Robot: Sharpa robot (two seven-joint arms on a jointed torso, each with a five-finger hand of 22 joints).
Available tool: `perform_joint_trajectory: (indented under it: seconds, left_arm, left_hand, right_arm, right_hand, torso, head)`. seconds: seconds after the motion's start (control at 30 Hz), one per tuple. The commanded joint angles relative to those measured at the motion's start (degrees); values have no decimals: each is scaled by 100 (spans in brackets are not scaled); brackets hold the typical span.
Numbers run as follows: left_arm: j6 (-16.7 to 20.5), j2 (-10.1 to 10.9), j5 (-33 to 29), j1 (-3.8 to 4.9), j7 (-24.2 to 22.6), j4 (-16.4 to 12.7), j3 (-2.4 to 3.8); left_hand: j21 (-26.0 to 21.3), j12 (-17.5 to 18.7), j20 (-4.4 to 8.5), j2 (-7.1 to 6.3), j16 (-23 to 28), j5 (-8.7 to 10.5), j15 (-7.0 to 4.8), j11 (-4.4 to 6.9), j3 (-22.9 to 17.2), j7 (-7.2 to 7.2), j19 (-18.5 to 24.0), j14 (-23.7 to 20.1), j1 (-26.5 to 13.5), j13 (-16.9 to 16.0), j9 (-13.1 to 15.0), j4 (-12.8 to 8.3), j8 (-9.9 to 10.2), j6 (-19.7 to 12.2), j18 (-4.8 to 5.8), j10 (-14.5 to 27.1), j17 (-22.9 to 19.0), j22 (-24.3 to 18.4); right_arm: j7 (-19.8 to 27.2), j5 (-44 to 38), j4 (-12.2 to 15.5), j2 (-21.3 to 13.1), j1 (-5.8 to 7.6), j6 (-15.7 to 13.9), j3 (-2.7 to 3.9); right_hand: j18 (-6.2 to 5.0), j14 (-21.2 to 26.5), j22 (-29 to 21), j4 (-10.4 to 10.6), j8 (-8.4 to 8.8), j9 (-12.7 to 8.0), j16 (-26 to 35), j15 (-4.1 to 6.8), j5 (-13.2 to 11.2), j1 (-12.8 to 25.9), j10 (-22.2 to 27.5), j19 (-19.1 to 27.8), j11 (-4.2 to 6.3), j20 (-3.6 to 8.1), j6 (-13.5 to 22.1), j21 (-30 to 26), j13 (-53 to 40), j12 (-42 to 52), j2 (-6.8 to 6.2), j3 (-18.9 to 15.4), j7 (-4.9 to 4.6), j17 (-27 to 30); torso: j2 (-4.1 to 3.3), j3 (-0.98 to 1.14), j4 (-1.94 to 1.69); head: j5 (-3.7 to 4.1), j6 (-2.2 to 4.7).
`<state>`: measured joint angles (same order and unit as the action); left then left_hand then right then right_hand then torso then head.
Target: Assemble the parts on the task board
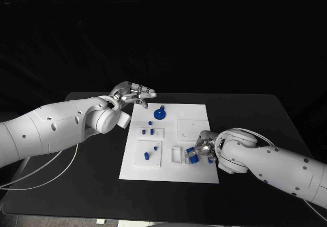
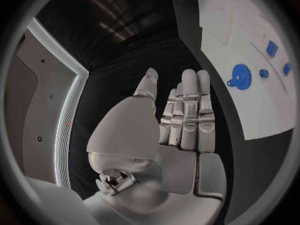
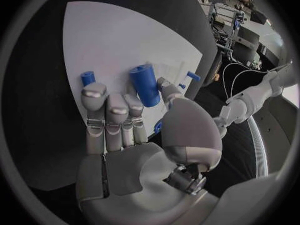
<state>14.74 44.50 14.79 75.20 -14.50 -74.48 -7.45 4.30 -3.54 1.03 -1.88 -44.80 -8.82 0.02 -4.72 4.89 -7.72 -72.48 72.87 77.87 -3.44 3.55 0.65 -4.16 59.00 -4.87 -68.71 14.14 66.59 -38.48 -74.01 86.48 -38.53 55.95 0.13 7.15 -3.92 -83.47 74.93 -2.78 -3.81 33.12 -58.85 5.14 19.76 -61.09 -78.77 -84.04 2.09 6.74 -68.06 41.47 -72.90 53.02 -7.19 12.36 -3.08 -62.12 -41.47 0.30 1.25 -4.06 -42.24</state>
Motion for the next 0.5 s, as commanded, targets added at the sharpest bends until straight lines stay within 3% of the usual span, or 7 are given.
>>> perform_joint_trajectory:
  seconds: [0.03,0.13,0.27,0.5]
  left_arm:
    - [-61,1,-34,4,-11,-12,4]
    - [-60,3,-34,4,-9,-9,4]
    - [-60,2,-33,4,-7,-6,4]
    - [-72,-3,-29,4,9,-9,4]
  left_hand:
    - [-3,12,-4,29,22,-12,5,-10,2,12,-33,16,46,-6,8,-35,13,-34,39,2,-4,-4]
    - [-2,13,-3,40,23,-19,5,-11,0,13,-34,16,48,-5,8,-42,12,-31,39,4,-4,-3]
    - [-2,13,-3,40,23,-19,5,-11,0,13,-34,16,48,-5,8,-42,12,-31,39,4,-4,-3]
    - [-2,13,-3,40,23,-19,5,-11,0,13,-34,16,48,-5,8,-42,12,-31,39,4,-4,-3]
  right_arm:
    - [-242,433,56,-62,-46,6,-64]
    - [-226,763,172,-123,26,-98,-26]
    - [-208,1087,299,-166,111,-167,13]
    - [-207,1408,392,-132,210,-136,36]
  right_hand:
    - [-12,0,201,-629,13,-2641,-12,54,-25,-203,-20,-307,42,15,-93,11,14,19,358,605,31,8]
    - [3,-3,206,-481,17,-2604,-18,68,-424,-104,-70,-307,70,27,-204,18,83,-40,405,465,90,10]
    - [27,-3,214,-324,17,-2579,-16,77,-450,-90,-112,-308,88,40,-283,33,119,-35,430,315,118,23]
    - [51,-4,227,-258,17,-2581,-10,81,-432,-120,-128,-306,101,47,-360,40,148,-26,496,128,148,48]
  torso:
    - [1,2,4]
    - [-1,-4,5]
    - [-1,-7,6]
    - [-4,-9,-5]
  head:
    - [-6,0]
    - [-6,-1]
    - [-4,-1]
    - [3,-22]
